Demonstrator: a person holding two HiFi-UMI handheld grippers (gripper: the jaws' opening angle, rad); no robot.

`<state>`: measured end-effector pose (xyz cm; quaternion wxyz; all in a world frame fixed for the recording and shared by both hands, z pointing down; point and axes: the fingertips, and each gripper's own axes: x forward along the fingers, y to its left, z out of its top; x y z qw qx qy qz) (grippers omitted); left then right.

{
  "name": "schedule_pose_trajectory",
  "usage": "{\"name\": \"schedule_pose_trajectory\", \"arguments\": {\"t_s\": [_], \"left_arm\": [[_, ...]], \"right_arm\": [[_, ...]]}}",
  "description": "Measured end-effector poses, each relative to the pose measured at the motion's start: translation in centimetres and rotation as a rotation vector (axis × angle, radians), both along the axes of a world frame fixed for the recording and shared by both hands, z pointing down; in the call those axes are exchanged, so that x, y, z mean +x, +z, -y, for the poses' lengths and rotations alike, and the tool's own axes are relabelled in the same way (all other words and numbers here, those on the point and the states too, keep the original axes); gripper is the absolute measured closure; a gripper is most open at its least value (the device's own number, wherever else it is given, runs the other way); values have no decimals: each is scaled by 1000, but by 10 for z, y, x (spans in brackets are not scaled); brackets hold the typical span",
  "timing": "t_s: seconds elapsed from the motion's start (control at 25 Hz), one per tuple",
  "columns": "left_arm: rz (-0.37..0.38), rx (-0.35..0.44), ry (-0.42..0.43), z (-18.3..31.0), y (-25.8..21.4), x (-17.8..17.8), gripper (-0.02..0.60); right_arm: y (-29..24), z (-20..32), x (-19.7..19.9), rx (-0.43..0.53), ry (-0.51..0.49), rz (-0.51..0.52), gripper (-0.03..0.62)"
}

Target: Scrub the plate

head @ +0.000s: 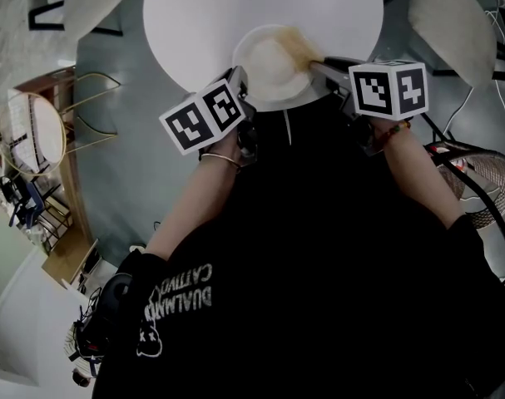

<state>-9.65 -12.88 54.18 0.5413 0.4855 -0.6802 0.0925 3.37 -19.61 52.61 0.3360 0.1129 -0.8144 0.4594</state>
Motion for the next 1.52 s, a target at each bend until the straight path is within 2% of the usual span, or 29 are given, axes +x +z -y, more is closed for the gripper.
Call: {"name": "schedule_pose_trajectory", "arguments": {"t_s": [0.36,0.52,0.64,0.8,1.04,1.52], "left_arm": [[-10,12,-5,0,-1,0,529],[-23,19,-11,1,0,3,531],[-51,34,-32,2,-1,7,534],[-74,77,-32,5,-5,12,540],[-97,112,-21,5,-10,19,545],[-106,105,-29,0,-6,17,545]], "right_arm": [[-1,-1,10,-31,46,-5,513],[-13,-2,-5,-60,68,72,520],[-19,-8,-28,-56,12,106,522],[-16,-27,-49,-42,-96,89,533],[-4,-55,-51,-70,-183,39,534],[4,-53,-51,-91,-182,38,533]]}}
